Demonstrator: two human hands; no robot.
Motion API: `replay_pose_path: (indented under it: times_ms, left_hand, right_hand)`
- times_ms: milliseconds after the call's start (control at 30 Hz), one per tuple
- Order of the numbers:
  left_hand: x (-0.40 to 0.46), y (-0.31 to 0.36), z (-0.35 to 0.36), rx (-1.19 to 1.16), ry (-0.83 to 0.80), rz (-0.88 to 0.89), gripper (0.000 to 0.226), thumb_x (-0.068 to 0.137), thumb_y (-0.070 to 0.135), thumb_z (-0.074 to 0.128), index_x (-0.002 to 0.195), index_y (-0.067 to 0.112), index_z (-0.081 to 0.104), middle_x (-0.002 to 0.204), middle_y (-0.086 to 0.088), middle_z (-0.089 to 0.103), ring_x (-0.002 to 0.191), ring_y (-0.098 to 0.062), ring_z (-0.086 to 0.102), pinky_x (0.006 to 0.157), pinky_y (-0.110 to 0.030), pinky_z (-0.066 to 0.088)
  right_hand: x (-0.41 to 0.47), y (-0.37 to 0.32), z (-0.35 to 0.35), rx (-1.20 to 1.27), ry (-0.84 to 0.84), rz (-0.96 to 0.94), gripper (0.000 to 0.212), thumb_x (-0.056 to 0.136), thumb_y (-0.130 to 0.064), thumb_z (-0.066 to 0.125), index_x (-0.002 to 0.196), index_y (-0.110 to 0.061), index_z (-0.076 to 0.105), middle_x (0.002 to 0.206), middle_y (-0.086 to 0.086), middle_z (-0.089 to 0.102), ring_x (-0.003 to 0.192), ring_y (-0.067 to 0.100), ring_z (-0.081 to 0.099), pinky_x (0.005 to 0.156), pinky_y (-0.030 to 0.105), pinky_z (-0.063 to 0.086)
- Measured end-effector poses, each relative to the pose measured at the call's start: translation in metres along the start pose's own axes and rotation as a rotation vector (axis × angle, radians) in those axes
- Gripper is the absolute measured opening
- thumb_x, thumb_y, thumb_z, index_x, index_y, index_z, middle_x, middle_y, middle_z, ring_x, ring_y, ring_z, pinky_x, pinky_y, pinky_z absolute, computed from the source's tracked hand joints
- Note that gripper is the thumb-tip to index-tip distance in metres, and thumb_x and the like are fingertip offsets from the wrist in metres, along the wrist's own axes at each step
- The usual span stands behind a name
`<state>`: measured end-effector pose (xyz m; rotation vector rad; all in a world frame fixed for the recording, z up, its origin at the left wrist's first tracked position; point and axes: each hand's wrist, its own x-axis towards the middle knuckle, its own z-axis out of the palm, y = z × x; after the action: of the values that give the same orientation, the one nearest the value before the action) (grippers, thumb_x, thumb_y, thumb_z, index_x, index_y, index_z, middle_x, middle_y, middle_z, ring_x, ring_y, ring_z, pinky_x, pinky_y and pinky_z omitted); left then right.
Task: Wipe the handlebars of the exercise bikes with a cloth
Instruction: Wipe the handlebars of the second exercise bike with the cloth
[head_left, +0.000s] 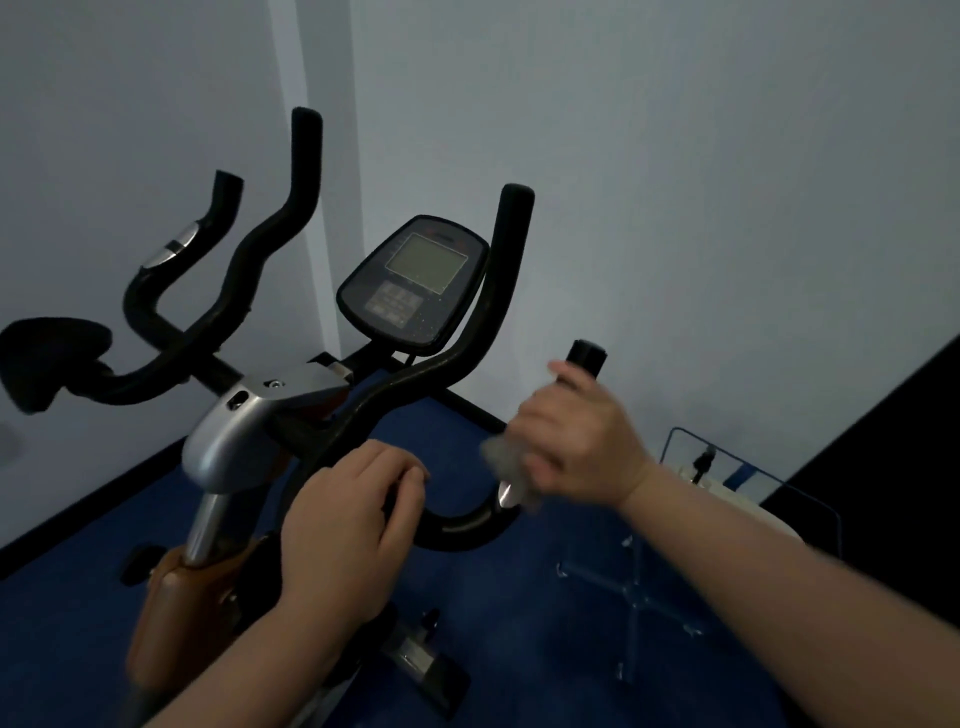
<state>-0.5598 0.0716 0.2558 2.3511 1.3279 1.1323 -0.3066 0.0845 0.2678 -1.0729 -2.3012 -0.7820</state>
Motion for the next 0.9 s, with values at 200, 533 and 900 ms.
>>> replay_pose_path:
  times_ms: [200,533,900]
  left_hand:
    - [-0.001,-0.001,0.000,-0.004,0.011,-0.030,0.024,0.091,0.035,0.040,0.080,0.033,0.061,0.081,0.022,0.057,0.064,0.007,0.049,0.057,-0.012,0.029]
    - [-0.002,-0.002,0.003,-0.018,0.025,-0.040,0.024,0.090,0.034,0.041,0.076,0.032,0.060,0.079,0.019,0.058,0.062,0.005,0.050,0.054,-0.015,0.031]
    - [-0.001,0.000,0.000,-0.038,0.020,-0.047,0.025,0.089,0.037,0.041,0.076,0.030,0.061,0.079,0.016,0.059,0.055,-0.003,0.050,0.052,-0.019,0.035]
  right_hand:
    - [0.023,0.057,-0.014,-0.095,0.006,0.004,0.037,0.091,-0.040,0.057,0.070,-0.011,0.064,0.074,0.004,0.064,0.066,0.023,0.059,0.058,0.030,0.047]
    - [0.049,-0.025,0.012,0.462,0.726,1.389,0.024,0.094,-0.048,0.045,0.095,-0.030,0.061,0.087,-0.011,0.065,0.082,0.007,0.062,0.070,0.036,0.057]
    - [0.001,-0.078,0.018,0.405,0.597,1.082,0.013,0.095,-0.014,0.051,0.108,-0.016,0.054,0.134,0.007,0.044,0.118,0.001,0.047,0.092,0.008,0.042]
